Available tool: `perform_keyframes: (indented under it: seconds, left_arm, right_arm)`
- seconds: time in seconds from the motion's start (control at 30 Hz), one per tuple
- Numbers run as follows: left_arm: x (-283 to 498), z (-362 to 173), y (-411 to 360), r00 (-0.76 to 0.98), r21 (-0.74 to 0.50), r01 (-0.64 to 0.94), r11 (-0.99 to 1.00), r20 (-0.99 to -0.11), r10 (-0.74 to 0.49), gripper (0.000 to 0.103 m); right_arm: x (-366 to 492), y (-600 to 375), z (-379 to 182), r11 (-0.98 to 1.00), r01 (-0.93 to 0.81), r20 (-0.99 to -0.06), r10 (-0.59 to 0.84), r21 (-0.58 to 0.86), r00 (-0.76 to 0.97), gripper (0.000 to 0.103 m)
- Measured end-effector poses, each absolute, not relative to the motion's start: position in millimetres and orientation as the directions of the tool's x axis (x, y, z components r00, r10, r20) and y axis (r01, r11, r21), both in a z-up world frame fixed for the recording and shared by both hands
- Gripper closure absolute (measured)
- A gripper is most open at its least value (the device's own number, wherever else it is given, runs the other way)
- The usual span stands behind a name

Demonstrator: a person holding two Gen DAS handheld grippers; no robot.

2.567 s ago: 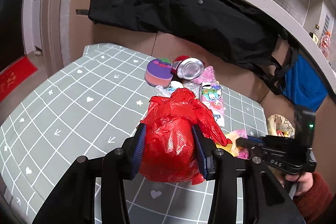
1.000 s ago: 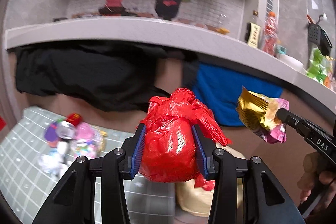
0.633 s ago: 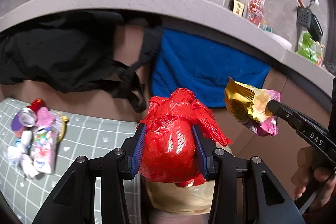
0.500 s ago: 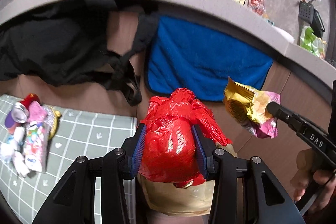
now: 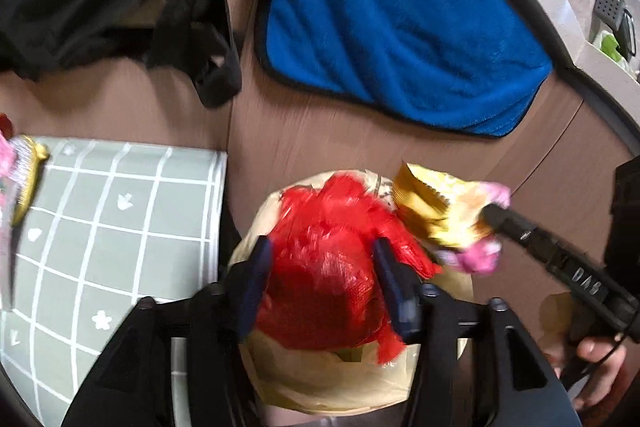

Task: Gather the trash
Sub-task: 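Move both tools over the bin and open them to drop the items, then lower the left tool onto the pink tissue pack and close on it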

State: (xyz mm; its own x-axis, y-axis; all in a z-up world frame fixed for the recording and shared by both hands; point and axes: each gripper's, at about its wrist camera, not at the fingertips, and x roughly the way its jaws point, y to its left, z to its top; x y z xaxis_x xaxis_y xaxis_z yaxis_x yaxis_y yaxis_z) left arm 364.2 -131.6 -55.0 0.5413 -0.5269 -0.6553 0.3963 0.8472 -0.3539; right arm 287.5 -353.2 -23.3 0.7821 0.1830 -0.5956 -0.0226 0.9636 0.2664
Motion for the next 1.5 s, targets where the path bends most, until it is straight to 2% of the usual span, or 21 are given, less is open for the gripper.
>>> perform_keyframes:
  seconds: [0.07, 0.1, 0.27, 0.33, 0.57, 0.73, 0.87, 1.03, 1.17, 1.27, 1.4, 1.5]
  left_arm:
    - [370.4, -55.6, -124.7, 0.504, -0.411, 0.397, 0.820, -0.650, -0.569, 0.043]
    - [372.0, -54.1, -121.7, 0.495, -0.425, 0.395, 0.815, -0.649, -0.578, 0.043]
    - [371.5, -31.9, -92.5, 0.537, -0.444, 0.366, 0.818, -0.617, -0.575, 0.041]
    - [367.1, -21.0, -77.3, 0.571, -0.426, 0.356, 0.832, -0.605, -0.554, 0.034]
    - [350.4, 6.5, 3.8, 0.716, -0.304, 0.229, 0.925, -0.590, -0.372, 0.031]
    - [329.8, 18.3, 77.4, 0.813, -0.240, 0.099, 0.966, -0.540, -0.217, 0.031]
    - [322.3, 21.0, 144.0, 0.827, -0.276, 0.015, 0.961, -0.537, -0.167, 0.032]
    - [309.8, 12.1, 209.3, 0.836, -0.315, -0.086, 0.945, -0.539, -0.104, 0.032]
    - [312.1, -8.0, 223.1, 0.794, -0.380, -0.054, 0.923, -0.578, -0.191, 0.032]
    - [318.1, -20.8, 206.0, 0.755, -0.414, 0.041, 0.909, -0.583, -0.300, 0.032]
    - [331.1, -29.1, 158.7, 0.741, -0.320, 0.140, 0.937, -0.593, -0.314, 0.032]
    - [359.3, -45.1, 135.8, 0.718, -0.260, 0.109, 0.960, -0.647, -0.257, 0.033]
  right_arm:
    - [292.0, -351.5, -32.4, 0.964, -0.003, -0.624, 0.175, 0.267, 0.762, 0.078]
    - [291.7, -349.8, -37.0, 0.970, 0.013, -0.638, 0.150, 0.243, 0.755, 0.076]
    - [286.6, -348.1, -37.3, 0.972, 0.068, -0.648, 0.098, 0.227, 0.755, 0.076]
    - [282.1, -348.2, -30.2, 0.968, 0.063, -0.631, 0.107, 0.241, 0.768, 0.076]
    - [273.4, -313.0, 11.1, 0.970, -0.027, -0.542, 0.159, 0.244, 0.825, 0.076]
    - [272.9, -259.1, 33.9, 0.957, -0.146, -0.471, 0.252, 0.250, 0.845, 0.076]
    - [280.7, -208.4, 40.2, 0.938, -0.240, -0.452, 0.332, 0.250, 0.828, 0.076]
    - [291.0, -157.1, 37.8, 0.921, -0.315, -0.479, 0.389, 0.229, 0.787, 0.076]
    - [300.4, -125.0, 31.4, 0.909, -0.359, -0.498, 0.417, 0.212, 0.760, 0.076]
    - [305.5, -113.3, 25.7, 0.909, -0.365, -0.510, 0.415, 0.201, 0.754, 0.076]
    - [311.5, -109.0, 14.4, 0.910, -0.361, -0.535, 0.413, 0.205, 0.737, 0.076]
    - [312.8, -116.7, 9.2, 0.912, -0.341, -0.541, 0.410, 0.229, 0.734, 0.076]
